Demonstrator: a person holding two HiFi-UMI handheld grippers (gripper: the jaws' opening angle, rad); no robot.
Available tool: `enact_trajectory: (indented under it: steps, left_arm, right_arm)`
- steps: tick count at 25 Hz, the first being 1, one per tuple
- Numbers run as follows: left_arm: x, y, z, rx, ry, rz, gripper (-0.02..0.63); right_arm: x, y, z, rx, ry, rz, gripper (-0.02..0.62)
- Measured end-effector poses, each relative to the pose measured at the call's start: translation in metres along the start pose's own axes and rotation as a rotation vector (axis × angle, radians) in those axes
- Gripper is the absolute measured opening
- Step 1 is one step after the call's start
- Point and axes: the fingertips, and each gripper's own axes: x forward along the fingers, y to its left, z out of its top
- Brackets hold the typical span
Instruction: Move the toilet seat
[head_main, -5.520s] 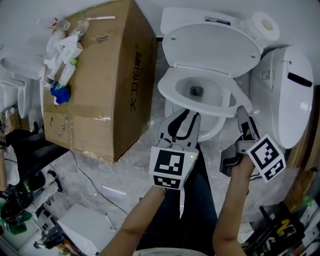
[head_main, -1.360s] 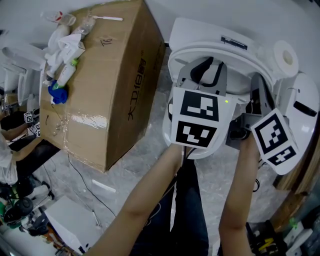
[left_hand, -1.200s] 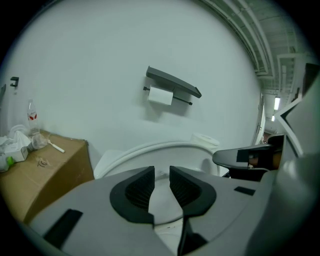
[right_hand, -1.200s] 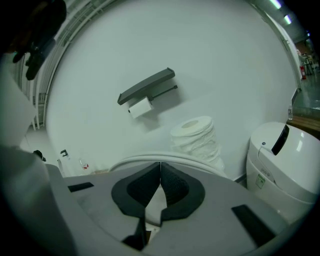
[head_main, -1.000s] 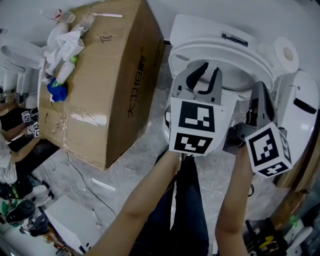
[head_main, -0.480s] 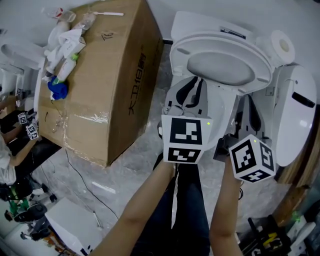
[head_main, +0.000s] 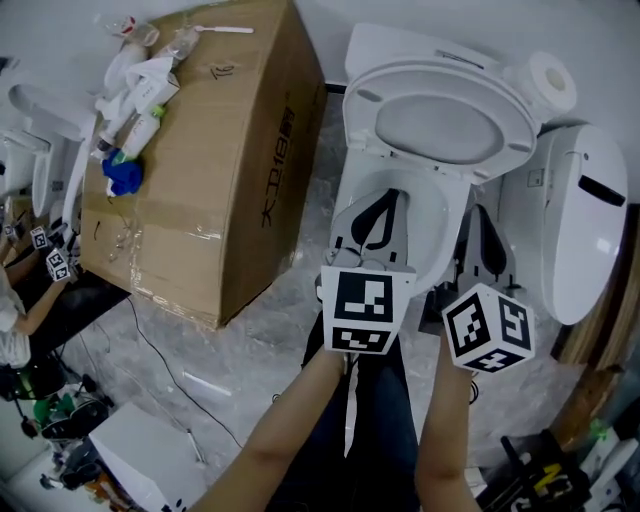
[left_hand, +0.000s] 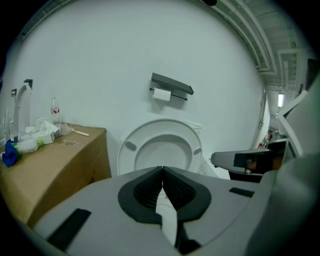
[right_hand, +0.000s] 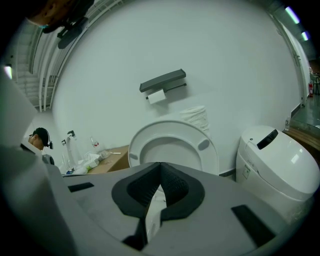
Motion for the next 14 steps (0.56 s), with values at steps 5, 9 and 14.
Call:
enact_trajectory:
  steps: [5,9,14]
  left_arm:
    - [-0.019,-0.01,0.001,0.009,-0.02,-0.015,0.017]
    - [-0.037,-0.017,0.008,0.003,-0.028,-0.022,0.015]
    - [-0.068,-0.033,0.018,-0.01,-0.03,-0.043,0.015]
  right_arm:
    - [-0.022,0.006,-0.005,0.016,0.003,0.001,0.015]
    - [-0.041,0.014,-0.003,0.019,0.007,0.002,0.015]
    - [-0.07,0.029,0.003,0.005,0.015,0.005,0.016]
